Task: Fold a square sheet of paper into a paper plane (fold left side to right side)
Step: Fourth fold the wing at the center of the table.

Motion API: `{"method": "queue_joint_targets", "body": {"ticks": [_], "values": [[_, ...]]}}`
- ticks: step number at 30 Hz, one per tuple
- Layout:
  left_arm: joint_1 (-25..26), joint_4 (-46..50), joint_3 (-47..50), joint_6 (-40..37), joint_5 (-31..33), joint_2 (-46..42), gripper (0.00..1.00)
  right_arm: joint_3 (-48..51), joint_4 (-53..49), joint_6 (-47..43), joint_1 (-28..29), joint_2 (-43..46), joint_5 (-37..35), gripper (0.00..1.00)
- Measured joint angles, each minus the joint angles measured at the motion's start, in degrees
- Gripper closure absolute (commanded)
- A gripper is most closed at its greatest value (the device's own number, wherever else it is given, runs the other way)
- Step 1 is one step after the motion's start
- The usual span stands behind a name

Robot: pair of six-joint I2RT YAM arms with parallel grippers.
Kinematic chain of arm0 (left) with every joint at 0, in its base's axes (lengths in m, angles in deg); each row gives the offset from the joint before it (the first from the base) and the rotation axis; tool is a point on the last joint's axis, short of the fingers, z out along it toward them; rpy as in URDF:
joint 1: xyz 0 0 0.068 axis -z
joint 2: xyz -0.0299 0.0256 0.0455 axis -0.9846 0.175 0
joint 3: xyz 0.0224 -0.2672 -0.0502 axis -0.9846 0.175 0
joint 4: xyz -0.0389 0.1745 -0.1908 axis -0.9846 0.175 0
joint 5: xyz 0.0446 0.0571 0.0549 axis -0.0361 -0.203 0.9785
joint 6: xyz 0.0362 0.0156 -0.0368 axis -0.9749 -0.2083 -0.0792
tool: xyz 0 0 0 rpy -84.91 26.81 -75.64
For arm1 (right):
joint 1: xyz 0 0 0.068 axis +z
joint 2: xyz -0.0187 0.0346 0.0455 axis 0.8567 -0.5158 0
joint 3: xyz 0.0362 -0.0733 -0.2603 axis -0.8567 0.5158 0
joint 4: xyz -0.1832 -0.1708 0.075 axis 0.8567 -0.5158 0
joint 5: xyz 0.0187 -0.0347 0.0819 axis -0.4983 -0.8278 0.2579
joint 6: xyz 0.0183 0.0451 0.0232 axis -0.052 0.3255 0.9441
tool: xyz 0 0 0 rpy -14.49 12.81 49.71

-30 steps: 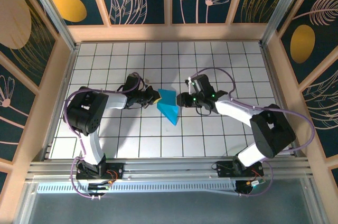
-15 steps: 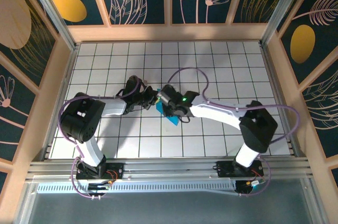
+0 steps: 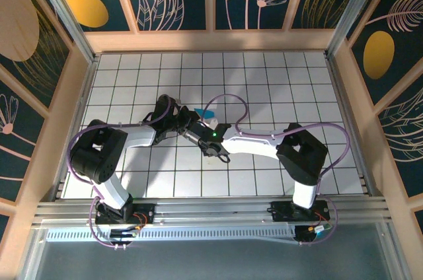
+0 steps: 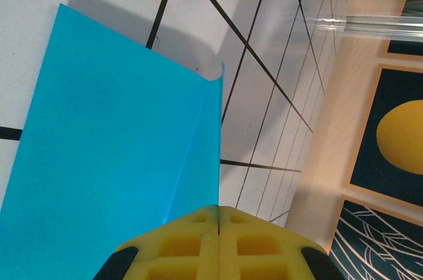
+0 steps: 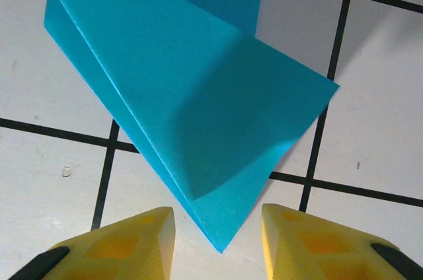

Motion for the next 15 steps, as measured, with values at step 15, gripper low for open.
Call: {"method": "queue_joint_targets", "body": {"ticks": [15], "values": [[0.2, 0.0, 0.0, 0.0, 0.7, 0.0, 1.0, 0.0, 2.7, -1.5, 0.3, -2.3, -2.3, 0.61]]}}
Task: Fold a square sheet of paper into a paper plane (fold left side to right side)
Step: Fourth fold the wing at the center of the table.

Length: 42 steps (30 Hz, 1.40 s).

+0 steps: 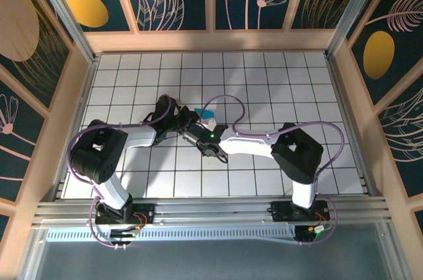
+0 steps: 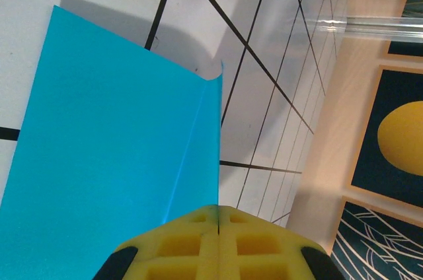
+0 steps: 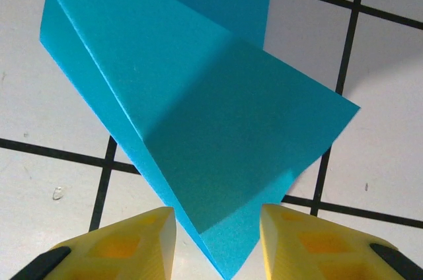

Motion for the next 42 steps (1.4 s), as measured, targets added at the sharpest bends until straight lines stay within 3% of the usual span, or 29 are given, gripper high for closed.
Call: {"method": "queue_joint_targets", "body": {"ticks": [27, 36, 42], "values": [[0.1, 0.0, 0.0, 0.0, 0.0, 0.0, 1.0, 0.0, 1.6, -1.9, 0.8, -2.8, -2.9, 0.86], [-0.4, 3.1, 0.0, -3.1, 0.2, -0.1, 0.7, 0.0, 1.5, -3.1, 0.8, -3.1, -2.9, 0.95], [-5.8, 8.7, 0.1, -7.8, -0.2, -4.7, 0.56, 0.0, 1.4, -4.6, 0.9, -3.1, -2.8, 0.97]]}}
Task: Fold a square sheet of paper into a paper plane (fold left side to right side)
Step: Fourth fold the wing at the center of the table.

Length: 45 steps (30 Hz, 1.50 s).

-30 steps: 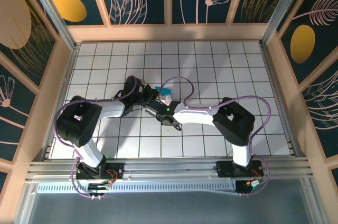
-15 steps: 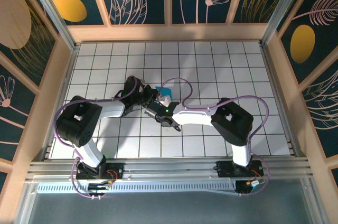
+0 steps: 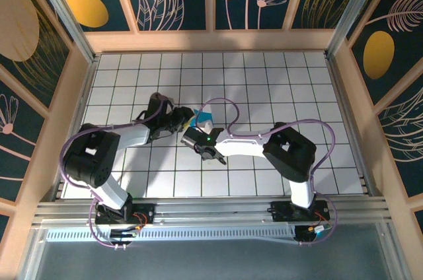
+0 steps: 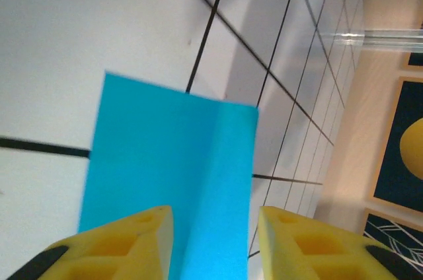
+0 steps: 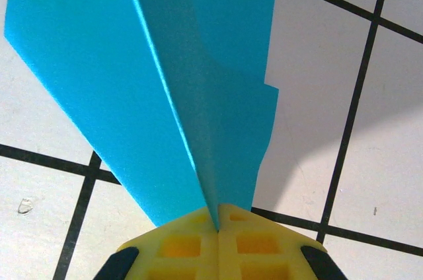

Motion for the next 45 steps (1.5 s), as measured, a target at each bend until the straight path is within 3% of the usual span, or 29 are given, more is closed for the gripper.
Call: {"method": "queue_joint_targets", "body": {"ticks": [9, 23, 27, 34, 45], "values": [[-9.8, 11.7, -0.1, -10.7, -1.8, -8.3, 0.51, 0.5, 0.5, -4.8, -1.3, 0.0, 5.7, 0.98], [-10.1, 18.5, 0.3, -21.3, -11.1, -8.4, 0.59, 7.3, 6.5, -11.8, -10.2, 5.9, 28.2, 0.99], [-8.8, 18.8, 0.3, -22.5, -13.4, -8.1, 0.6, 9.2, 8.2, -12.5, -13.4, 6.8, 36.0, 0.99], [-2.1, 18.2, 0.3, -22.2, -14.5, -5.0, 0.59, 11.7, 10.6, -13.1, -17.6, 7.2, 45.5, 0.99], [3.1, 14.3, -0.1, -19.0, -14.4, -0.3, 0.59, 13.9, 13.5, -13.0, -19.8, 7.5, 50.8, 0.99]]}}
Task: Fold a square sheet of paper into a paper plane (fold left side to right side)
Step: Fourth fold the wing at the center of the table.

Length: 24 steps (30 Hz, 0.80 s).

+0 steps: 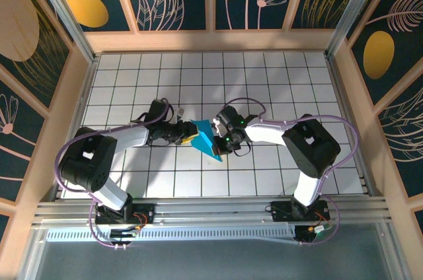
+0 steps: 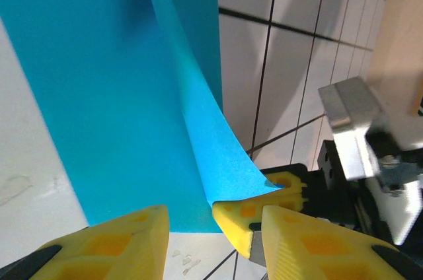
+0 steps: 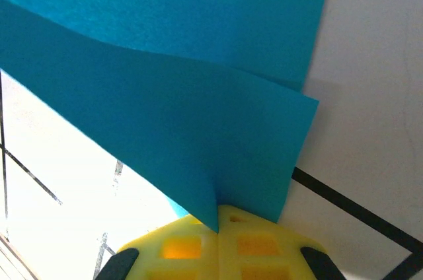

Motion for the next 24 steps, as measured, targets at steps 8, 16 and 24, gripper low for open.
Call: {"method": "queue_joint_targets", "body": {"ticks": [8, 16, 24], "values": [[1.3, -1.0, -1.0, 1.1, 0.2, 2.7, 0.58, 0.1, 0.1, 0.0, -0.1, 0.0, 0.0, 0.98], [1.7, -2.3, -3.3, 1.7, 0.4, 5.9, 0.57, 0.1, 0.1, 0.0, -0.1, 0.0, 0.0, 0.98], [1.7, -2.5, -4.4, 2.1, 1.7, 8.8, 0.56, 0.1, 0.1, 0.0, -0.1, 0.0, 0.0, 0.97]]}}
